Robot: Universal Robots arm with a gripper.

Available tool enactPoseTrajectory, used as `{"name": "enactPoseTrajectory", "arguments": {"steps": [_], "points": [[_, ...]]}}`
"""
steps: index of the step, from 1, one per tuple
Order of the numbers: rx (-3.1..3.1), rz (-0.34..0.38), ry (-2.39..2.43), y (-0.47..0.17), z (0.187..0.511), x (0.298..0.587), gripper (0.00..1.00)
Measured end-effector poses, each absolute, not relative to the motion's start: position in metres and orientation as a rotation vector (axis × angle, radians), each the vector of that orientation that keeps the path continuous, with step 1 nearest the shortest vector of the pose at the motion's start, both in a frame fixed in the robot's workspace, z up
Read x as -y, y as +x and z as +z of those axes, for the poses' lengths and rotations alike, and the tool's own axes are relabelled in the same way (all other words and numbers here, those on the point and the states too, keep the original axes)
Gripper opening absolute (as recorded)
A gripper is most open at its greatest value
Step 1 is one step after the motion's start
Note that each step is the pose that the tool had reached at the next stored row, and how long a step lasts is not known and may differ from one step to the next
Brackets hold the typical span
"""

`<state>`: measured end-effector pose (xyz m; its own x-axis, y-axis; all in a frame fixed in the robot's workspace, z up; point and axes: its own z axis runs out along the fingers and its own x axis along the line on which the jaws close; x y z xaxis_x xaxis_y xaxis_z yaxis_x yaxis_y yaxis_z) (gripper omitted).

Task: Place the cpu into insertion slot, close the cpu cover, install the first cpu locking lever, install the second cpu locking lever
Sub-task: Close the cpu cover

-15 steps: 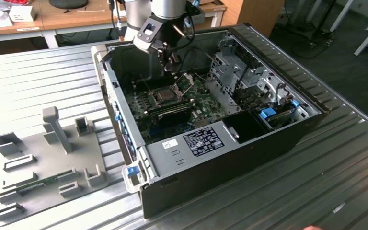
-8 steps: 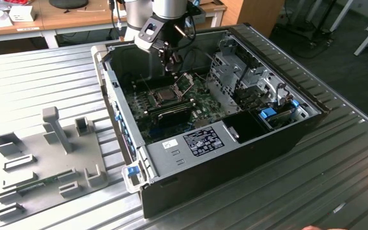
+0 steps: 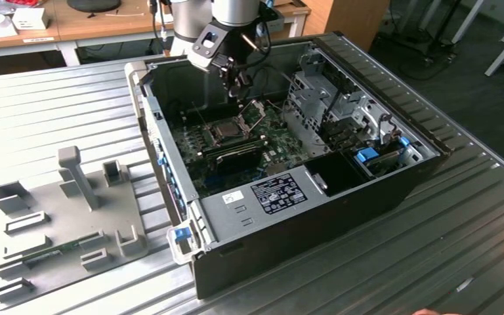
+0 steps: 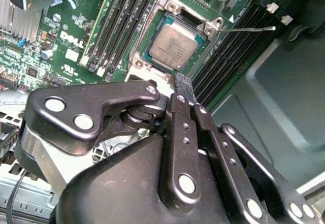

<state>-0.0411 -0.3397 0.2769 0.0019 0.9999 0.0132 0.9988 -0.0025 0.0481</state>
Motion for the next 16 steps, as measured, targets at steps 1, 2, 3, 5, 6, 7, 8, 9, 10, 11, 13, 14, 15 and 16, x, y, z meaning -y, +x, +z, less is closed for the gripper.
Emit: {"name": "enactPoseTrajectory", "arguments": {"steps": [1, 2, 3, 5, 6, 7, 8, 9, 10, 11, 13, 14, 15, 16], "points": [[-2.201, 0.067, 2.206, -0.040, 0.277, 0.340, 0.11], [-2.201, 0.067, 2.206, -0.040, 0.277, 0.340, 0.11], [-2.201, 0.067, 2.206, -0.039, 0.277, 0.340, 0.11], [-2.201, 0.067, 2.206, -0.037, 0.276, 0.340, 0.11], [-2.201, 0.067, 2.206, -0.037, 0.276, 0.340, 0.11], [-2.201, 0.067, 2.206, -0.036, 0.276, 0.340, 0.11], [-2.201, 0.068, 2.206, -0.036, 0.276, 0.340, 0.11], [-2.201, 0.067, 2.206, -0.035, 0.276, 0.340, 0.11], [-2.201, 0.067, 2.206, -0.034, 0.276, 0.340, 0.11], [-2.201, 0.067, 2.206, -0.033, 0.276, 0.340, 0.11], [-2.201, 0.067, 2.206, -0.032, 0.275, 0.340, 0.11], [-2.201, 0.067, 2.206, -0.031, 0.275, 0.340, 0.11], [-2.201, 0.067, 2.206, -0.030, 0.275, 0.340, 0.11], [-2.201, 0.067, 2.206, -0.029, 0.275, 0.340, 0.11]]}}
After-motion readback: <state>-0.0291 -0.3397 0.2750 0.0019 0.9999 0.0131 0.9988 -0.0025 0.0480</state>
